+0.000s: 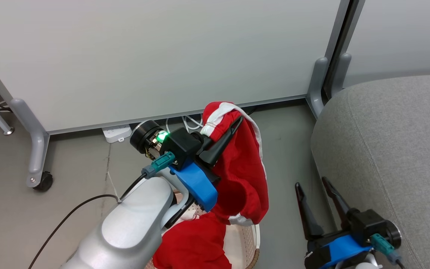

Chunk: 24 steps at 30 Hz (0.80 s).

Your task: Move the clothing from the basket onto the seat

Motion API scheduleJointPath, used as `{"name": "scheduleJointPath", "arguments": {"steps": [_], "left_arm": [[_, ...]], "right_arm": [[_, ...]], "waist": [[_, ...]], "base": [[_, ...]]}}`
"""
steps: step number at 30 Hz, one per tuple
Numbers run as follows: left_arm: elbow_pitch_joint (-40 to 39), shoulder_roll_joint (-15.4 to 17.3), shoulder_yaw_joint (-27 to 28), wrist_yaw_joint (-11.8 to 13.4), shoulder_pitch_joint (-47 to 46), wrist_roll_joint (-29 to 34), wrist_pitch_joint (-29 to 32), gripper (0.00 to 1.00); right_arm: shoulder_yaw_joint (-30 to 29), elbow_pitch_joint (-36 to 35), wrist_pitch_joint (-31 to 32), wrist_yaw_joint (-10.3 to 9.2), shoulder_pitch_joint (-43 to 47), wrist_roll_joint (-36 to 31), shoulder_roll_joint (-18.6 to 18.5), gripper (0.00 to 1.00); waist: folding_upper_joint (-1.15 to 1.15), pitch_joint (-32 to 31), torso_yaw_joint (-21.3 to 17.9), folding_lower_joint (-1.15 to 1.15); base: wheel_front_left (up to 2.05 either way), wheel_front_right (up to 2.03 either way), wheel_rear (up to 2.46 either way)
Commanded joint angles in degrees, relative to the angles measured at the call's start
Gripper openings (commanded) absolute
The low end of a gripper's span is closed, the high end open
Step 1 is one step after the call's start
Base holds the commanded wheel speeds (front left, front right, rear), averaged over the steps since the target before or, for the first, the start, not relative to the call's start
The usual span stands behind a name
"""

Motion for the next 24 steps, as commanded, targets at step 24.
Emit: {"name": "scheduleJointPath", "arguments": {"steps": [24], "left_arm": [[0.27, -1.16, -0.89, 0.03, -2.43, 1.04, -0.18, 0.0]], "right_arm": [[22.1, 6.39, -0.04, -0.04, -17.77, 1.41, -0.16, 1.0]], "waist": [[0.0, 3.44, 1.34, 0.0]], "base": [[0.0, 0.0, 0.0]]}}
